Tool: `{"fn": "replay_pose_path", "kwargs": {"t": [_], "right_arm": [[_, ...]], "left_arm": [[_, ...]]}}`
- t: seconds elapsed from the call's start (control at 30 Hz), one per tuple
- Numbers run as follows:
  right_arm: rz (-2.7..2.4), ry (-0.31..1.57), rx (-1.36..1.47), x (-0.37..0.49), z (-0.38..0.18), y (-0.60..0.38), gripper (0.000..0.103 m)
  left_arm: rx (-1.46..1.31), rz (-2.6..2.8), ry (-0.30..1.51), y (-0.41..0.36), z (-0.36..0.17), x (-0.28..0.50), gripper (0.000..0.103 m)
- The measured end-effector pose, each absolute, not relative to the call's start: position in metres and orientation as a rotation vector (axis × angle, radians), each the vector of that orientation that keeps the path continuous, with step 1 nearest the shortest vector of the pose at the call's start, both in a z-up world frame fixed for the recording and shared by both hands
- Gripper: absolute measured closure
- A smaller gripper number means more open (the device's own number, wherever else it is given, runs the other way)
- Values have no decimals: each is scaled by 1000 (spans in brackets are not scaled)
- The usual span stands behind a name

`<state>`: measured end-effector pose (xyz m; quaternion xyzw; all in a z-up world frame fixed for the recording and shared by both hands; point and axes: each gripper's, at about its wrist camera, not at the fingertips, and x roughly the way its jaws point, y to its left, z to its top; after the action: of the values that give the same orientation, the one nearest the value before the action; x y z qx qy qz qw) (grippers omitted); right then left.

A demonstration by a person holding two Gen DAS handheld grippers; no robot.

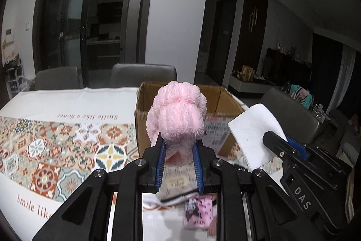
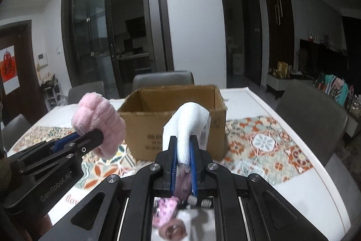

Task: Organize soft objects
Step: 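Lift the pink hair band with the left gripper while the right gripper carries the white cloth over the box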

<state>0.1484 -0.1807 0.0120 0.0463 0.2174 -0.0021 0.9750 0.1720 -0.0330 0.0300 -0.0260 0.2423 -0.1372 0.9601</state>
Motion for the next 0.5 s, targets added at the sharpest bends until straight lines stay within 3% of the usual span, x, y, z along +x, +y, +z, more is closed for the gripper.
{"fn": "replay_pose_path", "kwargs": {"t": [0.5], "right_arm": [[10, 377, 120, 207, 37, -195, 91]], "left_arm": [[25, -285, 388, -52, 61, 220, 80]]}}
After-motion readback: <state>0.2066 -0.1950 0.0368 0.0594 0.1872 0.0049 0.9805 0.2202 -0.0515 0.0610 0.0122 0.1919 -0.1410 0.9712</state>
